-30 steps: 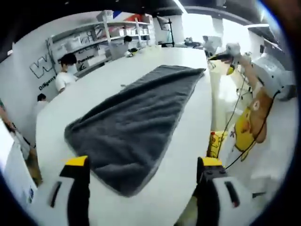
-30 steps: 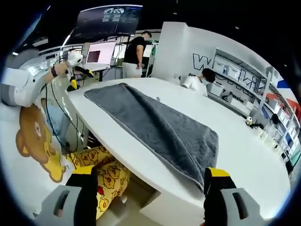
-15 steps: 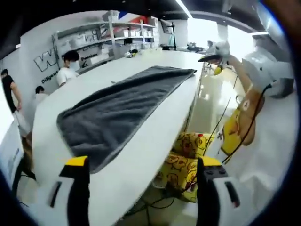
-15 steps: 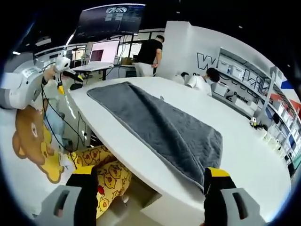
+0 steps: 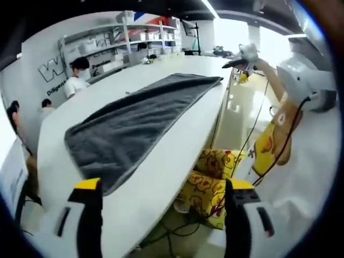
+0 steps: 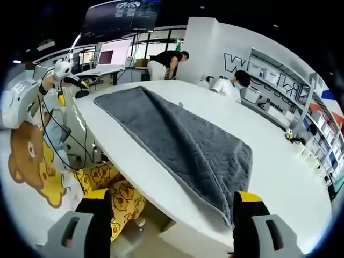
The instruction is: Fold the towel on the table until its edges align and the towel forms a compact rectangular stack.
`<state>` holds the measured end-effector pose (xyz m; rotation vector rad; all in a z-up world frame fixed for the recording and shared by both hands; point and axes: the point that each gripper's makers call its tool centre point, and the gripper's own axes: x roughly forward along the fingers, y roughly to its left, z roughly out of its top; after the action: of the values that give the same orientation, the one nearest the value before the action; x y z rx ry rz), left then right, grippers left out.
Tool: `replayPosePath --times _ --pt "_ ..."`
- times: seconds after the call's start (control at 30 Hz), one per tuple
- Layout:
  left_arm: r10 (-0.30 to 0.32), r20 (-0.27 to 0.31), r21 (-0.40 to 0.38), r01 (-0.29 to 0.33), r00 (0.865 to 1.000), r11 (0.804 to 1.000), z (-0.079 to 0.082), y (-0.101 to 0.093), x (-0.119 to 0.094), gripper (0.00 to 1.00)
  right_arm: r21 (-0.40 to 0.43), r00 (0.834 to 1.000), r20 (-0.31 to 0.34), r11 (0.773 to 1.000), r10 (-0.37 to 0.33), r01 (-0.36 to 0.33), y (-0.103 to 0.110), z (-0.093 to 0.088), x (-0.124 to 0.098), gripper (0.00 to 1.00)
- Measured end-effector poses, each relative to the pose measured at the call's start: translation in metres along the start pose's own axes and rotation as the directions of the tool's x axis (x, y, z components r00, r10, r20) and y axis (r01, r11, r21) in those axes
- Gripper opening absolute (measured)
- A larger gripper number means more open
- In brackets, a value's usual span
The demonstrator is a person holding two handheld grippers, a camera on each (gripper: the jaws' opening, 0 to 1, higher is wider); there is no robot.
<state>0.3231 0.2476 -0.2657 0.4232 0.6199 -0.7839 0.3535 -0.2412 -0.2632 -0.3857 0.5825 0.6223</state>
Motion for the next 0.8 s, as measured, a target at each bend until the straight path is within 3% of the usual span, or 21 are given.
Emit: replayPosePath --times 0.13,0.17,0.27,0.47,0.67,0.8 --pt "-0.002 -0.003 0.002 0.002 1.0 1.0 0.0 0.003 0.002 0.99 -0.051 1.0 -0.024 0.999 -0.005 0.004 -0.033 0.018 0.016 0.95" --pt "-0.003 -0.002 0.003 0.003 1.0 1.0 0.0 0.003 0.002 0.99 -0.054 1.0 -0.024 0.999 -0.006 0.004 -0.037 0.02 0.018 0.91" --pt "-0.011 0.0 0.005 0.011 1.0 1.0 0.001 0.002 0.006 0.99 -0.096 0.999 -0.034 0.995 0.007 -0.011 -0.072 0.04 0.039 0.83" --pt "-0.021 -0.003 0.005 0.021 1.0 1.0 0.004 0.001 0.011 0.99 -0.026 0.999 -0.051 1.0 0.005 -0.006 -0.151 0.068 0.1 0.62" --pt "-0.041 -0.018 0.008 0.042 0.999 0.999 0.006 0.0 0.018 0.99 0.07 0.99 -0.134 0.996 -0.042 0.051 -0.207 0.058 0.156 0.46" --pt "-0.04 -0.023 -0.003 0.04 0.999 0.999 0.008 0.006 0.019 0.99 0.096 0.981 -0.19 0.994 -0.034 0.053 -0.222 0.046 0.184 0.43"
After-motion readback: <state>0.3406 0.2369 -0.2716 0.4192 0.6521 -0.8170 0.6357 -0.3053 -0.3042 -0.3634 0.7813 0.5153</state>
